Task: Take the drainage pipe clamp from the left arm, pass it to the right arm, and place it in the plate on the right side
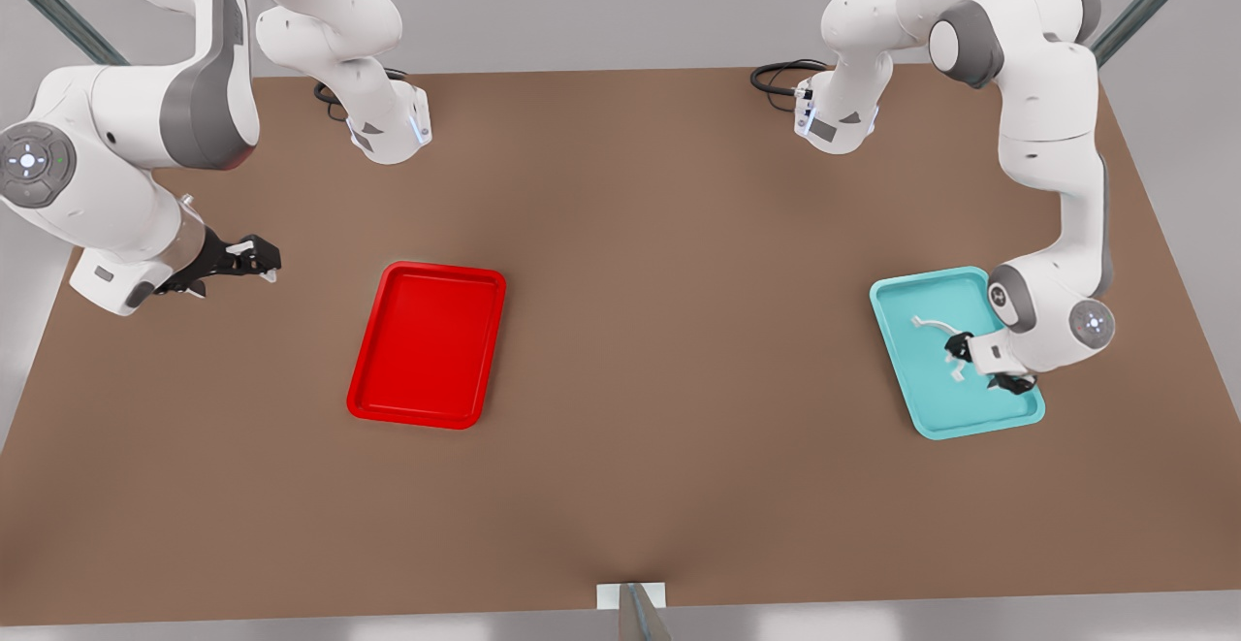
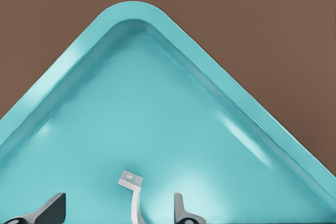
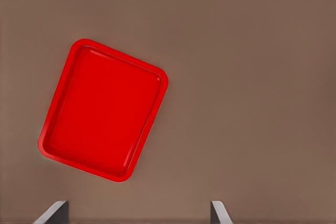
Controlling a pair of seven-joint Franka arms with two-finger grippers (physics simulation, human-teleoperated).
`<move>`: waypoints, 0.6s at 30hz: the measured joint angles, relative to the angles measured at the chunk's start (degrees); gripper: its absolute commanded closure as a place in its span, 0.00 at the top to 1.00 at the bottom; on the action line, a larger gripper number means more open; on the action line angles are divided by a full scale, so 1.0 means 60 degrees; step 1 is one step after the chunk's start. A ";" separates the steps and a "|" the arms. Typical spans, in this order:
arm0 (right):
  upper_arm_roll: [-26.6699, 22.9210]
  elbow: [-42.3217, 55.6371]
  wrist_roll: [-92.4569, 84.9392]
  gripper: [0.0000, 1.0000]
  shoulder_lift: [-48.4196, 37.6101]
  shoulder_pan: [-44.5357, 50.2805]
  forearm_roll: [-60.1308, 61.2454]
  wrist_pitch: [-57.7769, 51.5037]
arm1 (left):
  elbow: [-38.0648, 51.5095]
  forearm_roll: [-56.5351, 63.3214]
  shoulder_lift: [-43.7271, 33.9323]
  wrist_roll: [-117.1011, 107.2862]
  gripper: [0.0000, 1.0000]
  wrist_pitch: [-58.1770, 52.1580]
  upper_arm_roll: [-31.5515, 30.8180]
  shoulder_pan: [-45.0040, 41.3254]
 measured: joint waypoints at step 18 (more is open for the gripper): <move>0.0000 -0.0042 -0.0077 1.00 0.0028 0.0000 0.0013 0.0011 | -0.0846 0.0011 0.0061 -0.0334 0.98 0.0467 0.0021 0.0170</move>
